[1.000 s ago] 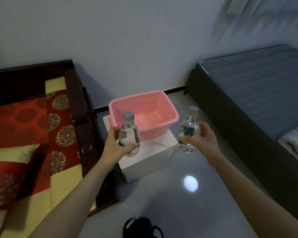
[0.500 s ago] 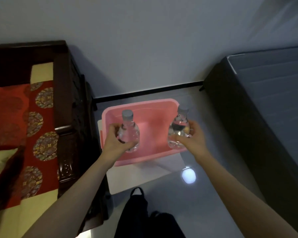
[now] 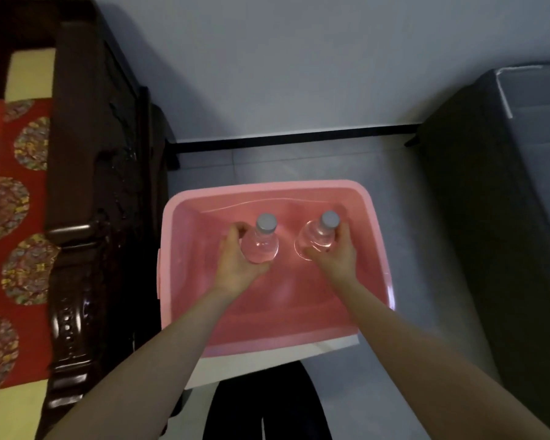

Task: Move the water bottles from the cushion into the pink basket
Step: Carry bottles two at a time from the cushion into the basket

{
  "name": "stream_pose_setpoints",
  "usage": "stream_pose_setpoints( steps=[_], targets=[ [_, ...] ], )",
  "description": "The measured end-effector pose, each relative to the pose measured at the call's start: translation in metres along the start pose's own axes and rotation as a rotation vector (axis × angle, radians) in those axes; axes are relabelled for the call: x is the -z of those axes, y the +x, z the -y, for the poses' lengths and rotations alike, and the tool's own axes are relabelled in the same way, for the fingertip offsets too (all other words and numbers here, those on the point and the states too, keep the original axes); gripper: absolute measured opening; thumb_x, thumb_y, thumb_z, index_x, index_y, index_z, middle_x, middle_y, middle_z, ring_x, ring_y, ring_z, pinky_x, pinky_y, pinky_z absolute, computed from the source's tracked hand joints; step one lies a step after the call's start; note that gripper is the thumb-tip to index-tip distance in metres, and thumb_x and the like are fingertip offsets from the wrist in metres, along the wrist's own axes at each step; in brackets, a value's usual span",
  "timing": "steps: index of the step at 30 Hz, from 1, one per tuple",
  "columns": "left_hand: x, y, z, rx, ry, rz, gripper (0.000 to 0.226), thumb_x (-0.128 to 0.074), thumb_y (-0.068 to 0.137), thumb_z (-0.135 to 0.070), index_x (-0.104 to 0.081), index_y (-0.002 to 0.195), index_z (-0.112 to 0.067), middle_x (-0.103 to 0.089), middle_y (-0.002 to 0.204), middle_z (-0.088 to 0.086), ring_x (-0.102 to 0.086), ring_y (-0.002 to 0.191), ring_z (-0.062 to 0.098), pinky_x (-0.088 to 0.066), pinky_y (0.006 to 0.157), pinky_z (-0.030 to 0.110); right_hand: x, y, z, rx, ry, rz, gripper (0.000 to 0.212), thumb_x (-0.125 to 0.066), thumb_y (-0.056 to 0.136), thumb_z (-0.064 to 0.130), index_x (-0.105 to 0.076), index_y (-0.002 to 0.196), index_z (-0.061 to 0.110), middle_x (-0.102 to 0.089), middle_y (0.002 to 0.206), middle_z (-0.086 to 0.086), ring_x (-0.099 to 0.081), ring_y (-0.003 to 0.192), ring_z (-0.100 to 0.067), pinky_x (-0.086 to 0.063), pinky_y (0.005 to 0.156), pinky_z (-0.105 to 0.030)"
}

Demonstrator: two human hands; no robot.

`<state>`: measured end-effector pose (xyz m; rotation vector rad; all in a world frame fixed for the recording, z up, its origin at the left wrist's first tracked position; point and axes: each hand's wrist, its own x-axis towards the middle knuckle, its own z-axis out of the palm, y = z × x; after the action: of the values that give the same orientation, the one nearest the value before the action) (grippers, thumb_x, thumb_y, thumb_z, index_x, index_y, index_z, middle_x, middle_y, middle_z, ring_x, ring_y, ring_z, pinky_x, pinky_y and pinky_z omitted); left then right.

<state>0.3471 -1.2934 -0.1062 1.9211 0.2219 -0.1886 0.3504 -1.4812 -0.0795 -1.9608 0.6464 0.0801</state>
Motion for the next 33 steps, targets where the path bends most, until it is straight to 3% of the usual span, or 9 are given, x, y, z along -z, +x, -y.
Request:
stream_pose_setpoints(
  steps=[2,7,11,14,16,20,27,30,33],
  targets=[
    [-0.010,0.010,0.013,0.019,0.003,-0.015,0.074,-0.082,0.047,-0.023,-0.041,0.108,-0.030,-0.055,0.107,-0.006,-0.052,0.102,0.016,-0.046,0.087,0.030,-0.009,0.013,-0.010,-0.025,-0.046,0.016,0.055,-0.082,0.064,0.029,-0.053,0.110,0.025,-0.067,0.094,0.007,-0.066,0.088,-0.021,-0.051,0.081,-0.035],
    [-0.026,0.035,0.015,0.007,-0.069,-0.018,0.070,-0.077,0.050,-0.016,-0.045,0.113,-0.013,-0.053,0.102,-0.008,-0.051,0.084,0.002,-0.036,0.074,0.002,-0.014,0.036,-0.035,0.000,-0.069,0.057,0.065,-0.078,0.057,0.001,-0.046,0.106,0.030,-0.059,0.095,0.013,-0.062,0.093,-0.017,-0.050,0.082,-0.032],
    [-0.035,0.046,0.015,-0.045,-0.071,-0.031,0.065,-0.079,0.055,-0.011,-0.045,0.110,-0.016,-0.055,0.107,-0.003,-0.052,0.092,-0.009,-0.040,0.082,0.010,-0.020,0.047,-0.046,-0.033,-0.048,0.068,0.062,-0.076,0.055,0.002,-0.049,0.106,0.024,-0.062,0.097,0.009,-0.063,0.092,-0.014,-0.050,0.080,-0.026],
    [-0.044,0.045,0.023,-0.054,-0.030,-0.049,0.063,-0.081,0.059,-0.011,-0.048,0.112,-0.010,-0.058,0.111,0.002,-0.057,0.100,0.010,-0.047,0.088,0.026,-0.024,0.055,-0.068,-0.009,-0.047,0.092,0.063,-0.076,0.050,0.015,-0.056,0.108,0.023,-0.067,0.101,0.004,-0.067,0.093,-0.014,-0.055,0.084,-0.043],
    [-0.048,0.044,0.030,-0.053,0.003,-0.058,0.066,-0.082,0.059,-0.012,-0.048,0.116,-0.008,-0.057,0.114,0.006,-0.056,0.104,0.020,-0.047,0.091,0.034,-0.023,0.059,-0.069,-0.009,-0.046,0.119,0.056,-0.077,0.056,0.014,-0.056,0.107,0.023,-0.068,0.102,0.004,-0.066,0.093,-0.012,-0.055,0.084,-0.043],
    [-0.051,0.036,0.036,0.001,0.016,-0.092,0.064,-0.082,0.056,-0.021,-0.047,0.110,-0.014,-0.056,0.106,0.002,-0.054,0.093,0.016,-0.046,0.080,0.028,-0.021,0.064,-0.055,0.066,-0.028,0.137,0.047,-0.073,0.063,0.015,-0.050,0.104,0.019,-0.065,0.099,-0.001,-0.065,0.091,-0.017,-0.053,0.082,-0.042],
    [-0.048,0.032,0.045,0.000,0.013,-0.120,0.063,-0.084,0.057,-0.020,-0.047,0.108,-0.019,-0.058,0.105,0.002,-0.057,0.093,0.017,-0.050,0.081,0.042,-0.013,0.073,-0.050,0.155,-0.078,0.230,0.061,-0.071,0.049,0.030,-0.045,0.104,0.029,-0.063,0.104,-0.006,-0.064,0.095,-0.028,-0.051,0.081,-0.056],
    [-0.052,0.034,0.041,-0.030,0.005,-0.147,0.065,-0.086,0.059,-0.017,-0.046,0.109,-0.026,-0.058,0.108,-0.001,-0.057,0.097,0.015,-0.050,0.084,0.041,-0.011,0.066,-0.038,0.188,-0.075,0.179,0.054,-0.078,0.058,0.028,-0.048,0.103,0.032,-0.062,0.106,0.002,-0.064,0.097,-0.021,-0.052,0.086,-0.048],
    [-0.060,0.040,0.035,-0.055,0.007,-0.164,0.062,-0.086,0.062,-0.018,-0.048,0.111,-0.022,-0.060,0.109,0.000,-0.058,0.099,0.015,-0.050,0.087,0.038,-0.004,0.062,-0.023,0.324,-0.155,0.106,0.047,-0.076,0.068,0.025,-0.057,0.111,0.019,-0.060,0.114,0.003,-0.061,0.102,-0.017,-0.049,0.089,-0.031]
  ],
)
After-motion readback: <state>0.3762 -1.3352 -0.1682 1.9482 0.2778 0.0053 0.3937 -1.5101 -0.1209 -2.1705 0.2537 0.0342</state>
